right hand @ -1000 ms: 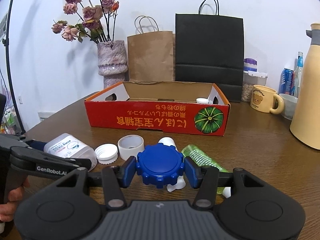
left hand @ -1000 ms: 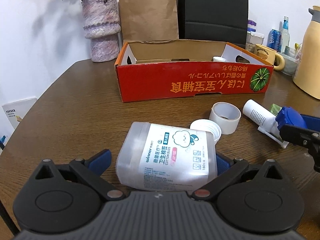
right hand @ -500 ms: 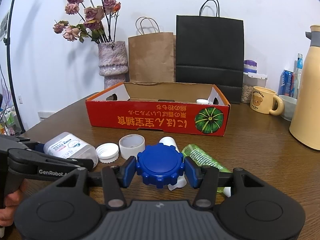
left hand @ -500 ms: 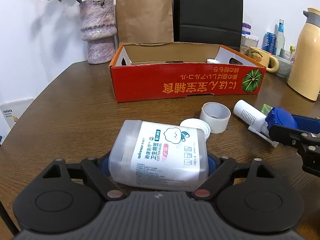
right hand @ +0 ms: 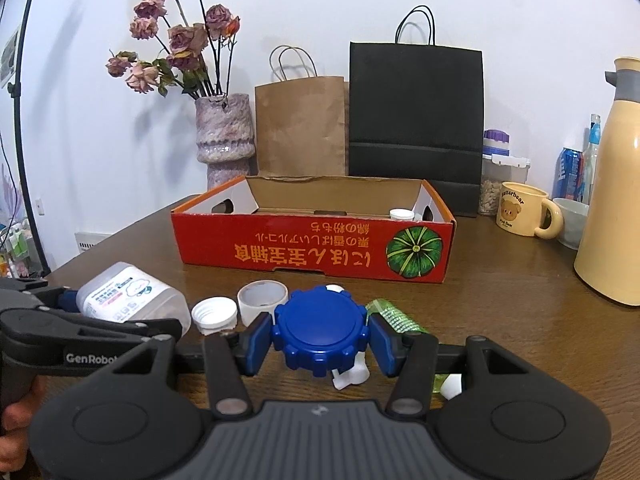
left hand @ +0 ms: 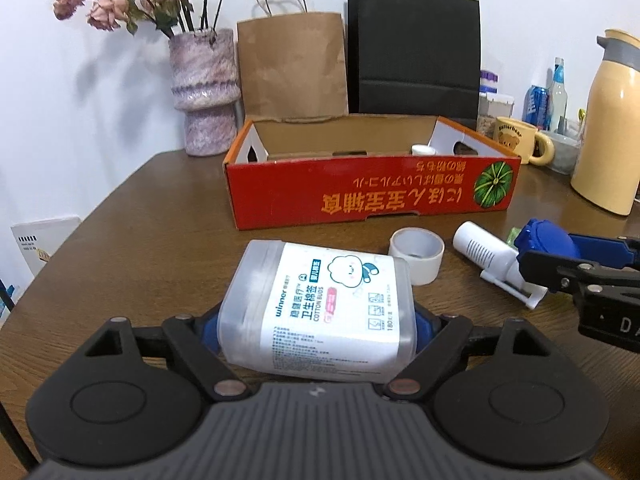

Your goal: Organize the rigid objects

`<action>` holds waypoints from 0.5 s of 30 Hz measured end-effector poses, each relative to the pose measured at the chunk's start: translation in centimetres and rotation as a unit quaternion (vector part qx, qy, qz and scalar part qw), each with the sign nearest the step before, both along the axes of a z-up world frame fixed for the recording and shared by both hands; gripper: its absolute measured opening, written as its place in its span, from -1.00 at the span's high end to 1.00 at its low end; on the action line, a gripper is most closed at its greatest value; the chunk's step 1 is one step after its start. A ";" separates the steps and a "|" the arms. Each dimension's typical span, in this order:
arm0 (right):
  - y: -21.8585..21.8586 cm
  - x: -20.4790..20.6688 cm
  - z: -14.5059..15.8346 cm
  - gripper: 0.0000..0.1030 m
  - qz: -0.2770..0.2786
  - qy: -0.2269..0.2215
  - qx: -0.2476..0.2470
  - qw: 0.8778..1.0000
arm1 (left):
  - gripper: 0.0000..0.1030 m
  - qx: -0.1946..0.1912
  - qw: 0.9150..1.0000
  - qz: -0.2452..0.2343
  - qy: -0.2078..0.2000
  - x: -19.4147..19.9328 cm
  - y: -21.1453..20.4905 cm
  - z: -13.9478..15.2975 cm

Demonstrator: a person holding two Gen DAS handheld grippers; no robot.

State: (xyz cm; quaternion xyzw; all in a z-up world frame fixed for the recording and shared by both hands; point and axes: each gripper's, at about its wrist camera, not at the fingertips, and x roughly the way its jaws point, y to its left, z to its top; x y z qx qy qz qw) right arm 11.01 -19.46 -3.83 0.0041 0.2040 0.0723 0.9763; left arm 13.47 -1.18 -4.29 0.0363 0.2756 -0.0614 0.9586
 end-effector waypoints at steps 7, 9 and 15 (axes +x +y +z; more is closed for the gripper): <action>-0.2 -0.3 0.9 0.00 0.001 -0.012 0.005 1.000 | -0.65 -0.008 1.000 0.010 -0.026 -1.0 -0.5 1.2; -0.4 -0.4 1.2 0.00 0.001 -0.016 0.005 1.000 | -0.65 -0.009 0.999 0.011 -0.030 -1.2 -0.6 1.5; -0.8 -0.3 2.2 0.00 -0.004 -0.029 0.004 1.000 | -0.65 -0.010 0.999 0.011 -0.044 -1.6 -1.4 2.6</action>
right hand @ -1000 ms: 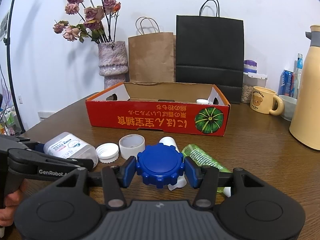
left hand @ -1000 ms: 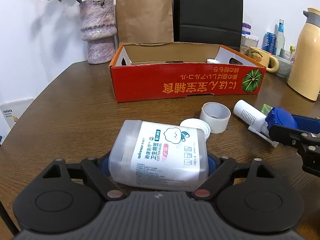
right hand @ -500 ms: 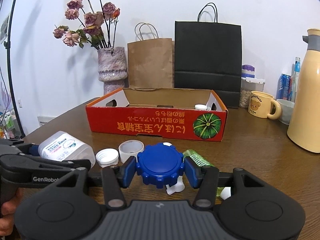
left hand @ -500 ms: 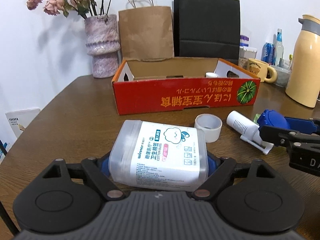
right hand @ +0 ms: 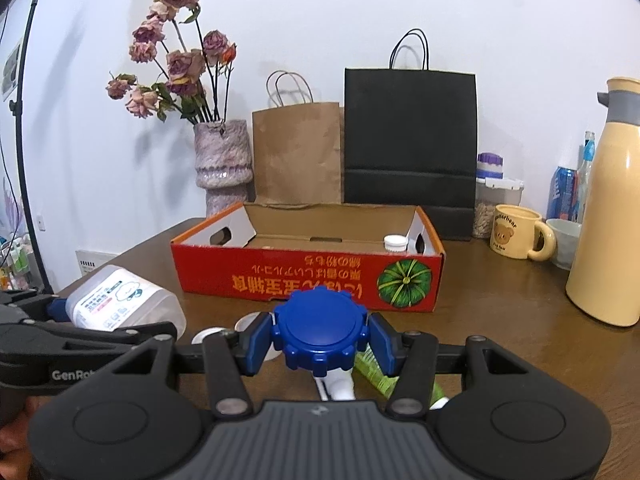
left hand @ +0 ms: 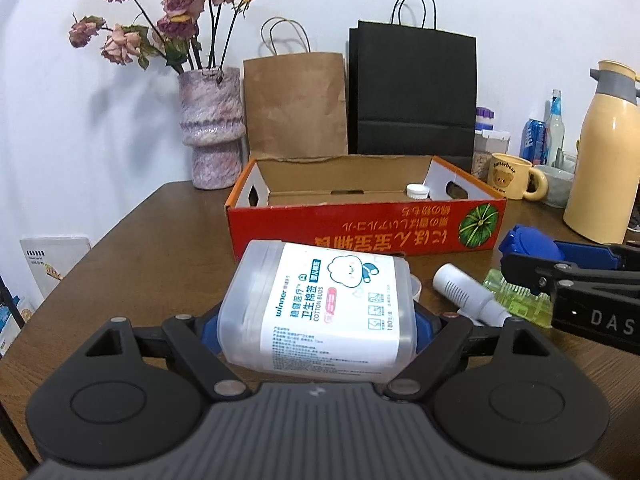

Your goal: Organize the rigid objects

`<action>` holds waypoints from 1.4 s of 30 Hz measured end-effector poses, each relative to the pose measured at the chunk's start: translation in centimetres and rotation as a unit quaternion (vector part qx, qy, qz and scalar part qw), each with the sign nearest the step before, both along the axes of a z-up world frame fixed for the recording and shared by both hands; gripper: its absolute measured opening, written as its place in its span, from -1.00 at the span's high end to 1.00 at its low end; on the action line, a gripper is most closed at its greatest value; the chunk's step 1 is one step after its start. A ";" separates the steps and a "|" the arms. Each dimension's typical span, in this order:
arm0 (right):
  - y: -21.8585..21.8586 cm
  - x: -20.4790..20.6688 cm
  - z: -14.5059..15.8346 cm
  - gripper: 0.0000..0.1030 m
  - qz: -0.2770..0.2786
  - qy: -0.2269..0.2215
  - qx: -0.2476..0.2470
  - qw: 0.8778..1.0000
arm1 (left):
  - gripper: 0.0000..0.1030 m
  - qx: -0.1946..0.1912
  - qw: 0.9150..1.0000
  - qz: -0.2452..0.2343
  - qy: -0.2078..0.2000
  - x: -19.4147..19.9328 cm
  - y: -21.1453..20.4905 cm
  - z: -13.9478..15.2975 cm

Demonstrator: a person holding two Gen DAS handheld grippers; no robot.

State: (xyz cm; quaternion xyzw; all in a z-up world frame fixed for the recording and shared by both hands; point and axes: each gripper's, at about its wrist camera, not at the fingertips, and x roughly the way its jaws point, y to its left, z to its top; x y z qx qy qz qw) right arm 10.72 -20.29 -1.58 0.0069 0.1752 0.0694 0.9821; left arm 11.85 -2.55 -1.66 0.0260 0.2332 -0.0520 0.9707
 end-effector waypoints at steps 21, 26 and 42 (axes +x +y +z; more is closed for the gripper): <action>-0.8 1.7 3.7 0.00 -0.001 -0.041 -0.010 0.999 | -0.65 -0.009 0.999 0.017 -0.044 1.5 -1.3 4.4; -0.8 2.5 4.3 0.00 -0.001 -0.046 -0.011 0.999 | -0.65 -0.014 0.998 0.024 -0.051 2.4 -1.4 5.1; -1.3 6.8 5.4 0.00 -0.009 -0.054 -0.002 0.998 | -0.65 -0.032 0.997 0.042 -0.051 6.9 -1.6 5.7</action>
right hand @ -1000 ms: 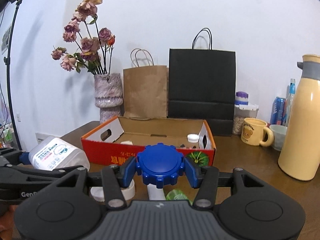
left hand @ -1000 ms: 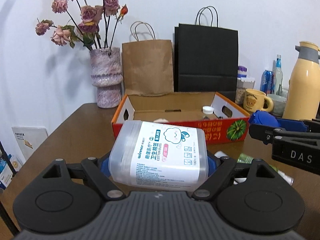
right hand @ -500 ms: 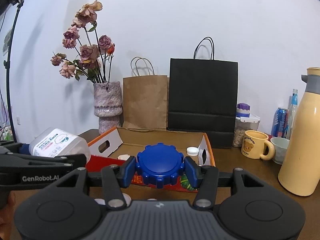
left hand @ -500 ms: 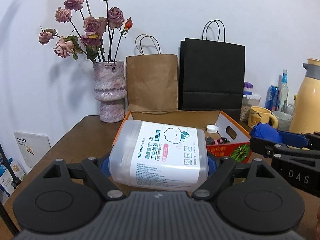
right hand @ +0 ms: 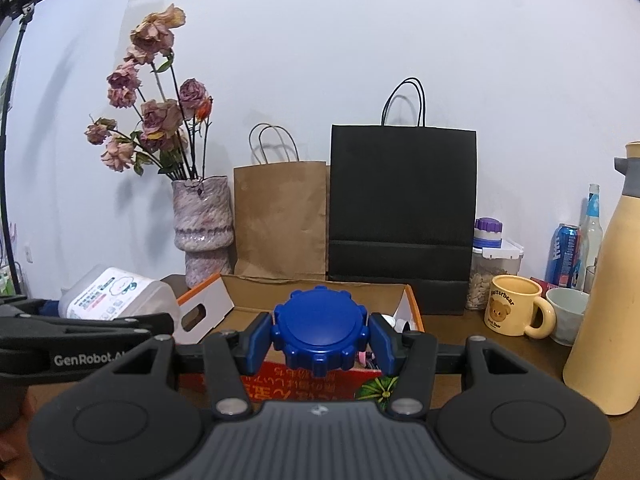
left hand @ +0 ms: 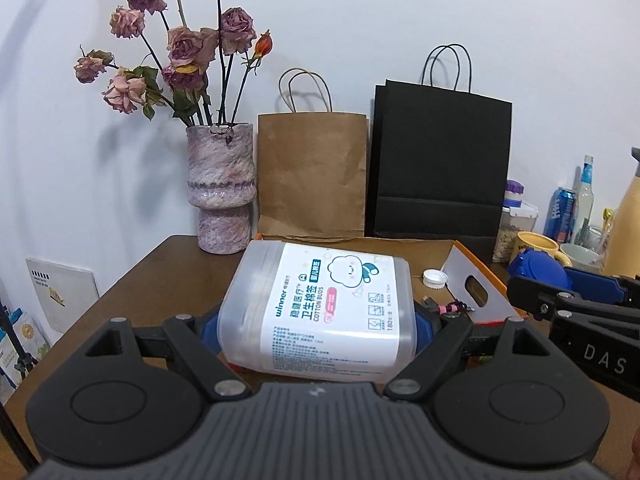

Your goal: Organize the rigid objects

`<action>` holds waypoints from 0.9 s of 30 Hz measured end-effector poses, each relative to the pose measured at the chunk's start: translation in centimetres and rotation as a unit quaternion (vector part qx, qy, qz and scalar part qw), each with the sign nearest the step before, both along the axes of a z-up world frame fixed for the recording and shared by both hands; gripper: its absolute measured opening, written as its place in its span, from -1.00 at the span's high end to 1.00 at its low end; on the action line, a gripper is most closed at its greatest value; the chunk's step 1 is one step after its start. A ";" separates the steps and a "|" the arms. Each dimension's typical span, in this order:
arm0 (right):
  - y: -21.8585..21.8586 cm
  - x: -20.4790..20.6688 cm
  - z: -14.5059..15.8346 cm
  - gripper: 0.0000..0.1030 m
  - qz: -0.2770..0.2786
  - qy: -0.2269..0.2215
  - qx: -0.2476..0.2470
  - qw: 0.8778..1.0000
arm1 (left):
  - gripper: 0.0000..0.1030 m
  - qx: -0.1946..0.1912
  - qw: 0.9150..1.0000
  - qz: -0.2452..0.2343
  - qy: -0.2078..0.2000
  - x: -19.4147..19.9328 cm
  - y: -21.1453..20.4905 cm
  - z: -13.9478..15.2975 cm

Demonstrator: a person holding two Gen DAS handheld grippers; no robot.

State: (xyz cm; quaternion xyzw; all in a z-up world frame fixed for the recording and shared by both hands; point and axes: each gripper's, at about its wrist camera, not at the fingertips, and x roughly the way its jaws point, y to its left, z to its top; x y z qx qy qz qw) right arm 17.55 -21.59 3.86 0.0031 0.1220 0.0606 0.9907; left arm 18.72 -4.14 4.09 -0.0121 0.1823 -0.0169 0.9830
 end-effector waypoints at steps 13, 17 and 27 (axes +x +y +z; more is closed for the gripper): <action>0.0 3.6 0.9 0.00 -0.009 -0.006 0.006 1.000 | -0.65 -0.016 1.000 0.016 -0.005 3.9 0.2 0.7; -0.2 4.8 1.0 0.00 -0.011 -0.004 0.011 1.000 | -0.65 -0.016 1.000 0.023 -0.004 4.9 0.3 0.6; -0.2 7.7 0.9 0.00 -0.014 0.005 0.013 1.000 | -0.65 -0.020 0.999 0.033 -0.003 7.7 0.5 0.6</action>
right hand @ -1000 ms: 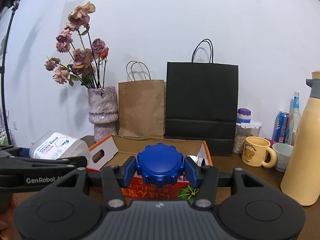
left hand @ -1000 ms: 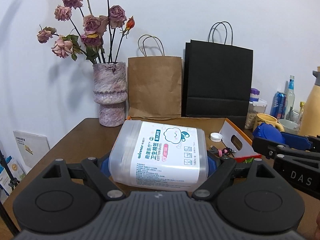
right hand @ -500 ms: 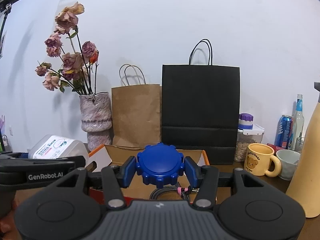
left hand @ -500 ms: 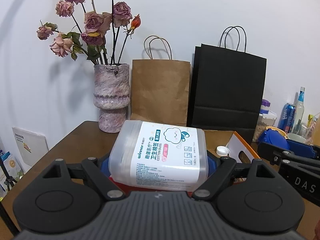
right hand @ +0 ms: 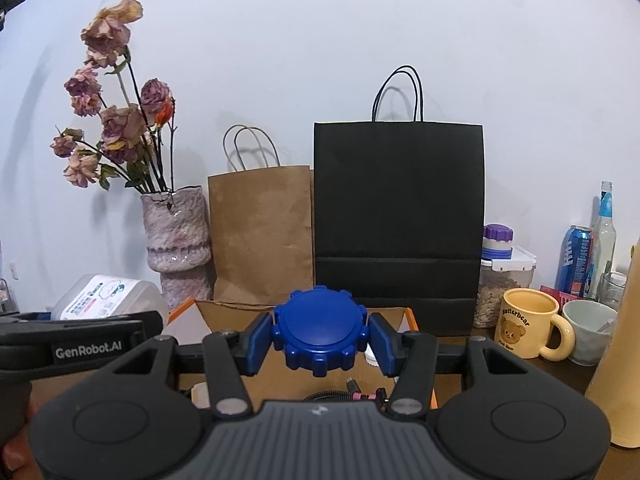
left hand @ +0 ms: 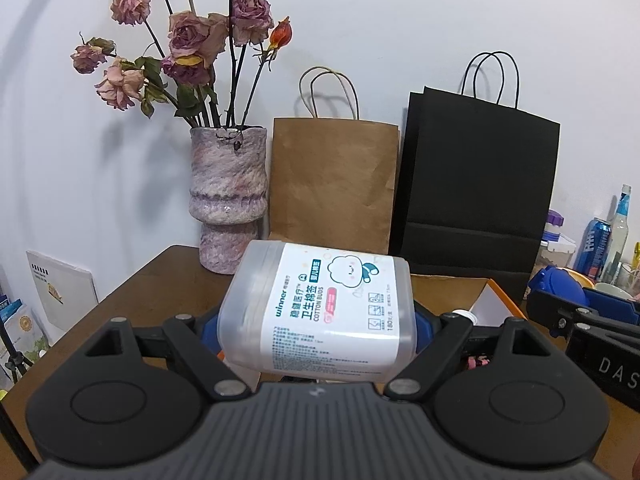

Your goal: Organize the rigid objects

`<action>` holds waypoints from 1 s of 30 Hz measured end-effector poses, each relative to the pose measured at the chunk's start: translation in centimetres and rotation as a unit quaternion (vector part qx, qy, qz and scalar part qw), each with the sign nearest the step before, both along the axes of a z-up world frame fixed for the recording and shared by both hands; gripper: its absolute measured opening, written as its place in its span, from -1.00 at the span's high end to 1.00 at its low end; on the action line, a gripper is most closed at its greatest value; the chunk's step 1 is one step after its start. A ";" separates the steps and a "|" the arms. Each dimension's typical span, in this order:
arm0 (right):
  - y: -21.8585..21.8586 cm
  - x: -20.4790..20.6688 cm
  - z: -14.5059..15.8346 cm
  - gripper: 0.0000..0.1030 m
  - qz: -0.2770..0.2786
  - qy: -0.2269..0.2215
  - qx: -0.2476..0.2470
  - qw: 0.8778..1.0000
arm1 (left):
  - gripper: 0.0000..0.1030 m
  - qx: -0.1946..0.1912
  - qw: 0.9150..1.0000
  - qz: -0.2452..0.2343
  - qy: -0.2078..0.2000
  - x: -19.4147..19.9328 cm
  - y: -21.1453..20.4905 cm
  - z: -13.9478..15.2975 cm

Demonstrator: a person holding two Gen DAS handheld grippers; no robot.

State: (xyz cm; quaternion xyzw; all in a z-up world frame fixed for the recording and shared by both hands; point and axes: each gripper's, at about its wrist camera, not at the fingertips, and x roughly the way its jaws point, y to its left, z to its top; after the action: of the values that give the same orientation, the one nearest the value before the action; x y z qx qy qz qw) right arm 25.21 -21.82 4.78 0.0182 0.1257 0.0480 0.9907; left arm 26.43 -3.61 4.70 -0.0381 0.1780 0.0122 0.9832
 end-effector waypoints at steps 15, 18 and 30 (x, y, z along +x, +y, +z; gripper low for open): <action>0.6 4.3 -0.4 0.00 0.000 0.016 -0.010 1.000 | -0.65 0.002 1.000 0.004 0.005 4.1 -0.3 -0.5; 0.5 5.0 -0.5 0.00 -0.001 0.020 -0.011 1.000 | -0.65 0.004 1.000 0.003 0.008 4.8 -0.3 -0.6; 0.3 8.1 -1.6 0.00 -0.008 0.046 -0.022 0.999 | -0.65 0.011 1.000 0.005 0.025 7.8 -0.4 -1.4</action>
State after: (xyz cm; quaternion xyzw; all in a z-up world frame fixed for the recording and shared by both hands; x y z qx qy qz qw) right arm 33.32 -21.55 3.22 -0.0008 0.1721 0.0362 0.9844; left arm 34.24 -3.97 3.28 -0.0277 0.2021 0.0204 0.9787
